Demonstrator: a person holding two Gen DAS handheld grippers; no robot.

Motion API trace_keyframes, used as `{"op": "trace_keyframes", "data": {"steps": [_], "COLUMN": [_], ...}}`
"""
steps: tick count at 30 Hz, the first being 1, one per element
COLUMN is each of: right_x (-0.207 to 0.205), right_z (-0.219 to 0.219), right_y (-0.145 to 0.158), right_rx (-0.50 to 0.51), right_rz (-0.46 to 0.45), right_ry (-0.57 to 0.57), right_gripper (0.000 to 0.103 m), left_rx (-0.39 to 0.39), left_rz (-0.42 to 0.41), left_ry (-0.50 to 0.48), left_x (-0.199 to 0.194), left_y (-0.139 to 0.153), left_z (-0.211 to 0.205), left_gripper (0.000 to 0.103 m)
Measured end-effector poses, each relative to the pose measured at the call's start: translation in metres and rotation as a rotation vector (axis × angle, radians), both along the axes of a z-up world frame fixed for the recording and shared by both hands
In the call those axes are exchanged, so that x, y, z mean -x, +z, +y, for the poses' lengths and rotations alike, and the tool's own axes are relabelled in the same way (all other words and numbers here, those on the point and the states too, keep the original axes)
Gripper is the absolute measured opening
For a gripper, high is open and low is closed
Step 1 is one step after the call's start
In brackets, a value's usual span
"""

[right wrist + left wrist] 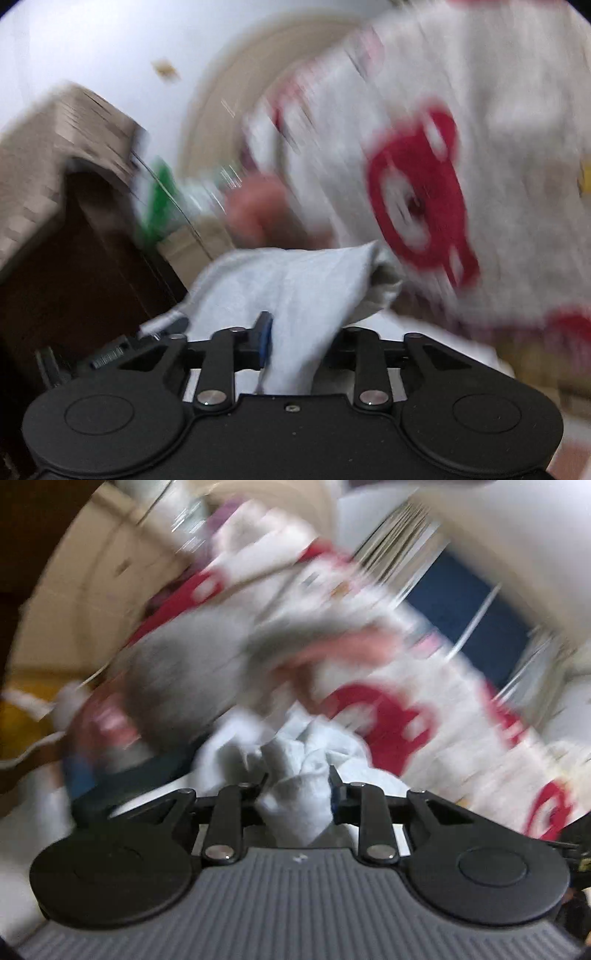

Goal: Fold clothes
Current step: 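Lower the folded shirt onto the stack and open both grippers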

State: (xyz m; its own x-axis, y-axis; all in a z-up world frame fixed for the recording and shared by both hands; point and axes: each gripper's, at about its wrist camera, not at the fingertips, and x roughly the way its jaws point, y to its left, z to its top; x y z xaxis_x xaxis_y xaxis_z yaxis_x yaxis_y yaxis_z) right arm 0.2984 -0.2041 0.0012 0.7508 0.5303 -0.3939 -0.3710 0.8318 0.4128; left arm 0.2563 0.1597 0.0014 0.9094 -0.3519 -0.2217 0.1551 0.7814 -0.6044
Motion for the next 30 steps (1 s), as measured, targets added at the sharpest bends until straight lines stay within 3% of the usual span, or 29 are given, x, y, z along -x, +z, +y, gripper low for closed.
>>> {"op": "trace_keyframes", "data": {"steps": [2, 3, 8, 9, 10, 13, 14, 17, 19, 22, 28, 30], "right_x": [0.000, 0.002, 0.022, 0.026, 0.030, 0.028, 0.025, 0.002, -0.008, -0.002, 0.042, 0.063], "right_z": [0.002, 0.001, -0.014, -0.009, -0.003, 0.032, 0.045, 0.076, 0.078, 0.065, 0.062, 0.059], "right_y": [-0.011, -0.014, 0.007, 0.015, 0.023, 0.036, 0.037, 0.014, -0.008, -0.020, -0.015, -0.017], "right_rx": [0.116, 0.171, 0.252, 0.269, 0.289, 0.392, 0.426, 0.494, 0.475, 0.376, 0.380, 0.408], "right_rz": [0.022, 0.004, -0.104, -0.148, -0.191, -0.267, -0.276, -0.173, -0.081, -0.040, -0.041, -0.066], "right_ry": [-0.055, -0.086, -0.224, -0.203, -0.177, -0.028, 0.022, 0.095, 0.085, 0.030, 0.079, 0.072], "right_gripper": [0.042, 0.053, 0.051, 0.051, 0.051, 0.052, 0.052, 0.055, 0.056, 0.057, 0.060, 0.060], "left_rx": [-0.009, -0.036, -0.169, -0.193, -0.215, -0.369, -0.403, -0.502, -0.597, -0.703, -0.874, -0.870], "left_rz": [0.009, -0.016, -0.145, -0.164, -0.152, -0.004, 0.052, 0.218, 0.277, 0.269, 0.231, 0.248], "left_ry": [0.024, 0.038, 0.107, 0.099, 0.017, -0.231, -0.233, -0.237, -0.176, -0.104, 0.090, 0.084], "left_x": [0.004, 0.010, 0.036, 0.039, 0.031, -0.020, -0.037, -0.088, -0.109, -0.115, -0.088, -0.070], "left_y": [0.002, 0.011, 0.056, 0.065, 0.074, 0.091, 0.088, 0.078, 0.072, 0.070, 0.075, 0.079], "left_z": [0.007, 0.007, 0.004, 0.003, -0.004, -0.041, -0.048, -0.069, -0.077, -0.084, -0.094, -0.092], "left_gripper": [0.028, 0.030, 0.030, 0.034, 0.036, 0.036, 0.036, 0.034, 0.034, 0.042, 0.043, 0.043]}}
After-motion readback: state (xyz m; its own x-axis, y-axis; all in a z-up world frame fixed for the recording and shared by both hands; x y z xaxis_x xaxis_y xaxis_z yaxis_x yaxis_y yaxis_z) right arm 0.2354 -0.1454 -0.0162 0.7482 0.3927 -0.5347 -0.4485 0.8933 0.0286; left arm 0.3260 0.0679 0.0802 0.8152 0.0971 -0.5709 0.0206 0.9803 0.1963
